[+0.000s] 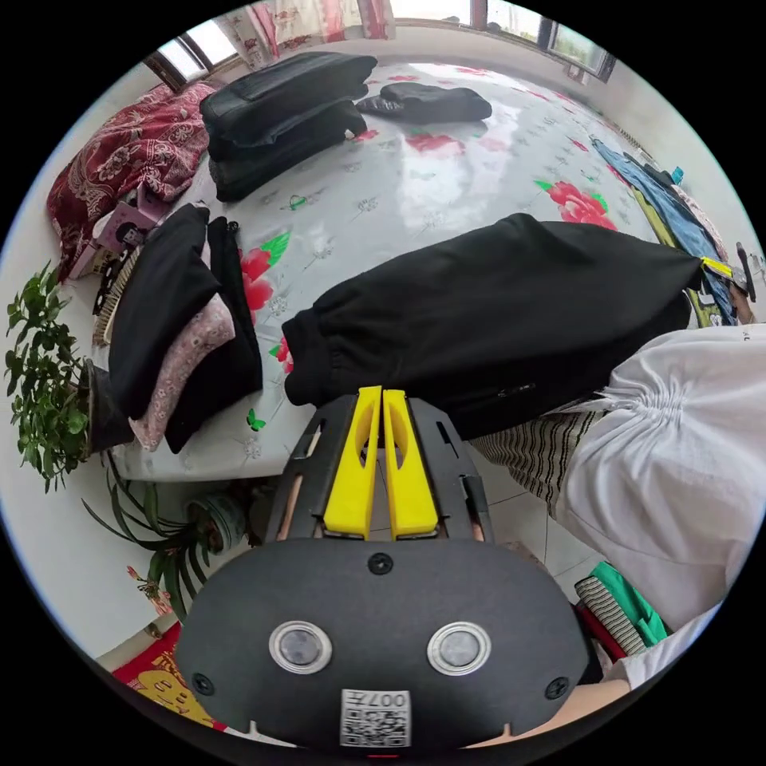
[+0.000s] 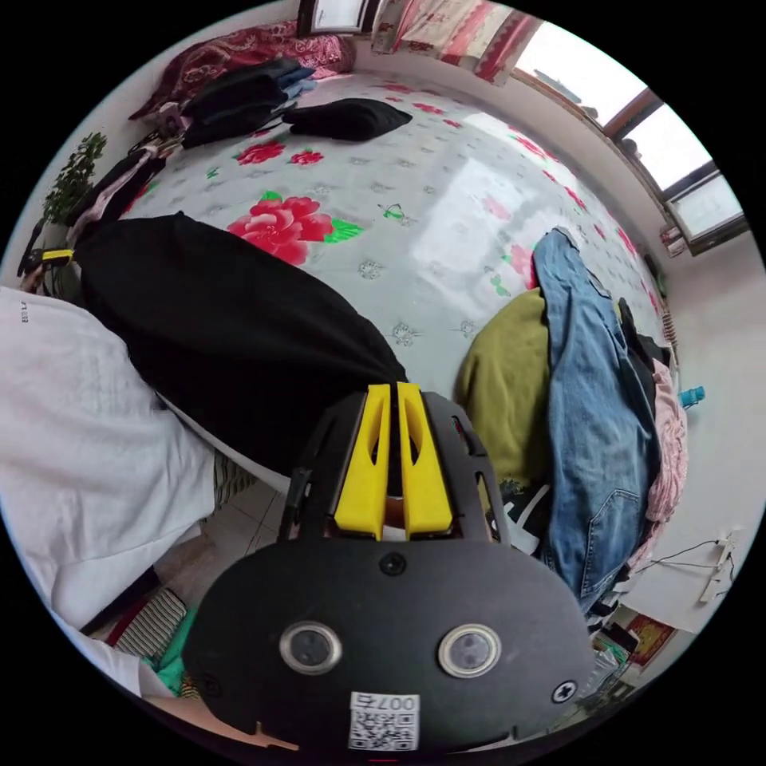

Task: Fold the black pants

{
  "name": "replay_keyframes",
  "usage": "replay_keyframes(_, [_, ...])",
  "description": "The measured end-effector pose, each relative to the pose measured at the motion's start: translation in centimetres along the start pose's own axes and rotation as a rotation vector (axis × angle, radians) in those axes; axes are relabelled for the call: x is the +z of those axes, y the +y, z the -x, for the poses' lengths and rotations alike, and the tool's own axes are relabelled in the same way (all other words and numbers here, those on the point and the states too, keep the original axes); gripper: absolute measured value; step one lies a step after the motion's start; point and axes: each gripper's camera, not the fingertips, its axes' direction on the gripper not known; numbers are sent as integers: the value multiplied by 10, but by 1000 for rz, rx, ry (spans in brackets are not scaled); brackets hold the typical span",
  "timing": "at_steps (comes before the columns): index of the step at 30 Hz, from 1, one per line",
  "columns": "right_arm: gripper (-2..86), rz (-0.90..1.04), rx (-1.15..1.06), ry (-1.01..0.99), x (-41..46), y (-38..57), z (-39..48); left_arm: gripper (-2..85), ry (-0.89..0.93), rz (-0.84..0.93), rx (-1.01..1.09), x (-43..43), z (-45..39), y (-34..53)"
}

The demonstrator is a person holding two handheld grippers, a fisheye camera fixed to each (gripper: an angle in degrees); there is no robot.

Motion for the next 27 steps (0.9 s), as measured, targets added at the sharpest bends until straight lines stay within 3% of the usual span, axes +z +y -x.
replay_keyframes(4, [-1,26,20,64,16,32,12,-10,-35,136,42,28,-18,10])
replay_keyframes(8, [0,268,68,-78,101,68,21,-10,-44,297,94,84,-44,7])
replay_keyframes(16, [17,284,41,-78,100,72,-10,-7,-114,338,107,93,-58,-4])
replay_keyframes(20, [37,298,41,-76,78,86,-43,-5,-67,234,16,65,-52,22])
replay_keyframes(24, [51,55,157,-194,26,67,-89,-7,-72,140,-125,30,-34,59])
replay_keyframes(27, [56,-123,125,-358,14,11,-91,-9,-75,39,-235,8,-18,85])
